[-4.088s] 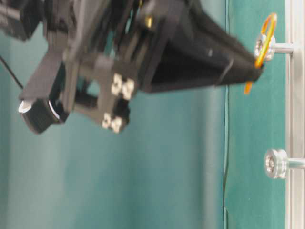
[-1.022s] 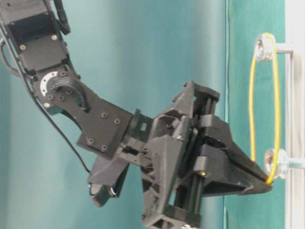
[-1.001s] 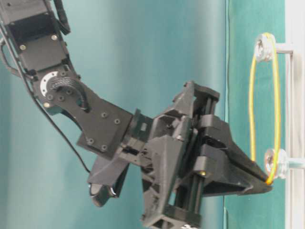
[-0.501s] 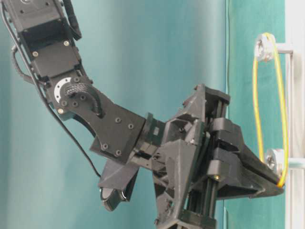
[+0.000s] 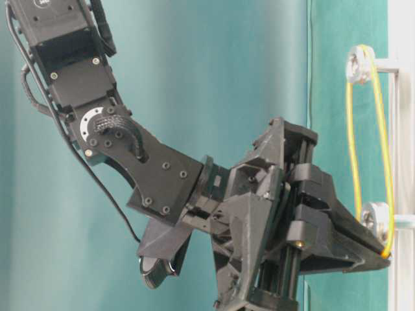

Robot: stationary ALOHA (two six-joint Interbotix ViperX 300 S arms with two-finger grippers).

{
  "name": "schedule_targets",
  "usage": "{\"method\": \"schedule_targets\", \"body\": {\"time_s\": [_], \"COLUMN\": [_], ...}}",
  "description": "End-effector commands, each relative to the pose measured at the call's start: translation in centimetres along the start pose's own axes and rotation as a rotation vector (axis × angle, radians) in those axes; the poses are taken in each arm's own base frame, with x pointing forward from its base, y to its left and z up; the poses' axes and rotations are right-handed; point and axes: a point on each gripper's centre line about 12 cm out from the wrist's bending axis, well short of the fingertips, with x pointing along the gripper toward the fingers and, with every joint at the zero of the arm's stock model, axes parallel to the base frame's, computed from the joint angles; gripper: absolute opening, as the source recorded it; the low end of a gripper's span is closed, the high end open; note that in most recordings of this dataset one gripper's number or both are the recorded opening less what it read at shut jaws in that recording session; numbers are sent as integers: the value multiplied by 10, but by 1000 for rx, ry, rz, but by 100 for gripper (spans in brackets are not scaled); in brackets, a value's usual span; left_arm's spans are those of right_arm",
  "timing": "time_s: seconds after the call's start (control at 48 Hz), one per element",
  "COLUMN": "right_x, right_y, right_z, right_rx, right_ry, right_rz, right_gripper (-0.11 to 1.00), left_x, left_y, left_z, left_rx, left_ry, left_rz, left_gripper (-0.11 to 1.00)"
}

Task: Hook the rubber onto the shaft.
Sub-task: 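Pull the stretched band over the left stud with the right gripper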

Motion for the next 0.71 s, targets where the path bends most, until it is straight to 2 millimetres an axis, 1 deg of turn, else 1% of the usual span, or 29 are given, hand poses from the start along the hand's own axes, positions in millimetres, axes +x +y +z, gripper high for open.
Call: {"method": "schedule_targets", "body": {"time_s": [0.0, 0.229, 0.355, 0.688], "right_x": [-11, -13, -17, -31], "right_y": [9, 12, 9, -6], "right_z": [5, -4, -8, -14], "right_rx": [4, -7, -6, -12], "right_ry": [-16, -5, 2, 13], "right_rz": [36, 38, 27, -1], "right_gripper": [7, 7, 7, 7], "left_x": [-2, -3, -2, -2], "left_y": [0, 0, 0, 0], "left_z": [12, 13, 12, 12], "left_rx": [2, 2, 2, 2], "left_ry": [-31, -32, -31, -31], "left_rz": [-2, -2, -2, -2], "left_gripper": [0, 0, 0, 0]}}
